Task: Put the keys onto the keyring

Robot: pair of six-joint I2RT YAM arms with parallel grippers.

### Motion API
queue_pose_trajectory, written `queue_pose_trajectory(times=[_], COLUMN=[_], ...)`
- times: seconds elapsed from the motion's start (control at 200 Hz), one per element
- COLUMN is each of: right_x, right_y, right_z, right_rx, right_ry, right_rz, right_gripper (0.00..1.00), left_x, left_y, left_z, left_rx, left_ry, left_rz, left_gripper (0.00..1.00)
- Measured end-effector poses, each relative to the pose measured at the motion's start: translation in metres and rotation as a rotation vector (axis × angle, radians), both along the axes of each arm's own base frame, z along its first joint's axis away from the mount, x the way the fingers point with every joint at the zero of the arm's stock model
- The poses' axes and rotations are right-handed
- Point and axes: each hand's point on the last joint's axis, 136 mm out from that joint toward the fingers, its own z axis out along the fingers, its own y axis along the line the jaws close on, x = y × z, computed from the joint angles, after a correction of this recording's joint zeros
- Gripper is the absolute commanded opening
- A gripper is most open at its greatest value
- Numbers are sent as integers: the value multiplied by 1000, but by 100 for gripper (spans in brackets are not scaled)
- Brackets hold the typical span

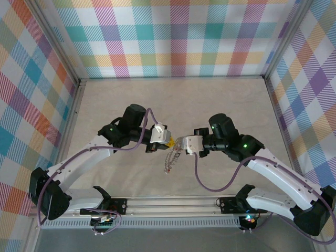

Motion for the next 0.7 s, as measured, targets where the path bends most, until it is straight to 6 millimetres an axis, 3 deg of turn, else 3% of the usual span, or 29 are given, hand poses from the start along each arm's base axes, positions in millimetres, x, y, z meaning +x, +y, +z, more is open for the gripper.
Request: queue_pose_trajectory(times=[0.7], right_x=[4], right_y=[9], right_z=[15], right_rx=[22], right_ry=[1], right_rz=[25], right_gripper=[0], left_x=[6], left_y=[-5], left_z=[0], left_rx=[-11], left_ry=[18], left_rz=[15], left_gripper=[0])
